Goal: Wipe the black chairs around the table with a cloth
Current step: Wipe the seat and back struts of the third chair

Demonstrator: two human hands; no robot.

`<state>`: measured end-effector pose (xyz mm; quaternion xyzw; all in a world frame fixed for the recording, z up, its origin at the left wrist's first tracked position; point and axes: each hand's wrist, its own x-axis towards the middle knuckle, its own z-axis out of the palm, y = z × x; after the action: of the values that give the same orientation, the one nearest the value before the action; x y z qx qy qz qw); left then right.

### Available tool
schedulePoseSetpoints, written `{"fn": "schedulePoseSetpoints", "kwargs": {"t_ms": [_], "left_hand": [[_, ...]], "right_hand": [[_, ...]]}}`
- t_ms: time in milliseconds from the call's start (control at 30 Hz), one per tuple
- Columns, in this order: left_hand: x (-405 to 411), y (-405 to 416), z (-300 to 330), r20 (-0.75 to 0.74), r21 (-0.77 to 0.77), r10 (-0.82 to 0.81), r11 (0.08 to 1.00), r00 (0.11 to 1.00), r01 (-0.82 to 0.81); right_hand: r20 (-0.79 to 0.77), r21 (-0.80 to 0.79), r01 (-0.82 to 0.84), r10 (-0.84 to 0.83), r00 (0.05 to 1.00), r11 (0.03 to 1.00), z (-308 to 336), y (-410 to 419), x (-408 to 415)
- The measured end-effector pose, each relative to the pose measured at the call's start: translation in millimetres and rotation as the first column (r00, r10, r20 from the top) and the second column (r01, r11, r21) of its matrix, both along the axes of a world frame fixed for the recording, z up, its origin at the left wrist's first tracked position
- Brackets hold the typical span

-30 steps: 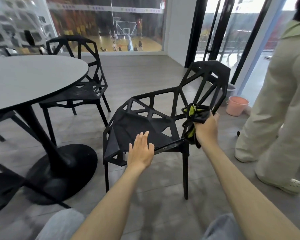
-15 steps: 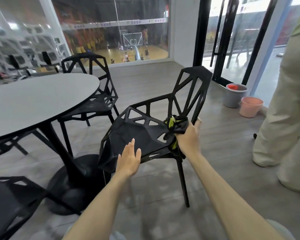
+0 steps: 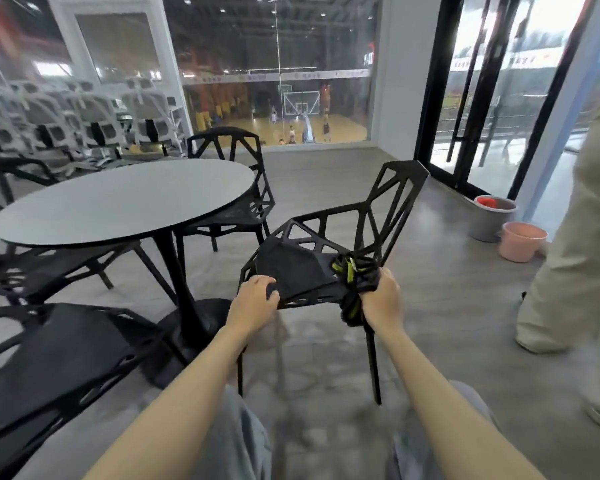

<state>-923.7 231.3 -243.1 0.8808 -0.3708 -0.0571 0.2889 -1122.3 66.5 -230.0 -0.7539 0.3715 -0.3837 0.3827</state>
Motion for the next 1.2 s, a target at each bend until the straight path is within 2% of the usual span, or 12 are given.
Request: {"fn": "schedulePoseSetpoints", "kwargs": {"t_ms": [267, 567, 700, 833, 1067, 1200], "left_hand": [[8, -2, 9, -0.105, -0.103, 0.002, 0.995, 0.994, -0.013], [106, -150, 5, -0.083, -0.217, -0.090, 0.974, 0.992, 0.070], [141, -201, 33, -0.106, -0.252, -0.109, 0.965, 0.988, 0.080], [158, -222, 111, -0.162, -0.219, -0.099, 0.974, 0.982, 0.062], [142, -232, 297, -0.328, -0.141, -0.061, 0.990, 0.943, 0.015], [109, -253, 371, -0.410, -0.118, -0.042, 0.993, 0.911, -0.007]], "right_hand": [[-0.037, 0.021, -0.032, 0.033, 0.999, 0.999, -5, 18, 15], [0.120, 0.068, -0.072, 0.064, 0.991, 0.995, 4, -76, 145], [0.104, 0.136, -0.096, 0.083, 0.991, 0.986, 36, -113, 184], [0.092, 0.173, -0.077, 0.061, 0.994, 0.982, 114, -142, 201], [0.148, 0.443, -0.012, -0.060, 0.987, 0.896, 293, -152, 176], [0.115, 0.444, 0.055, -0.118, 0.986, 0.894, 363, -175, 140]]}}
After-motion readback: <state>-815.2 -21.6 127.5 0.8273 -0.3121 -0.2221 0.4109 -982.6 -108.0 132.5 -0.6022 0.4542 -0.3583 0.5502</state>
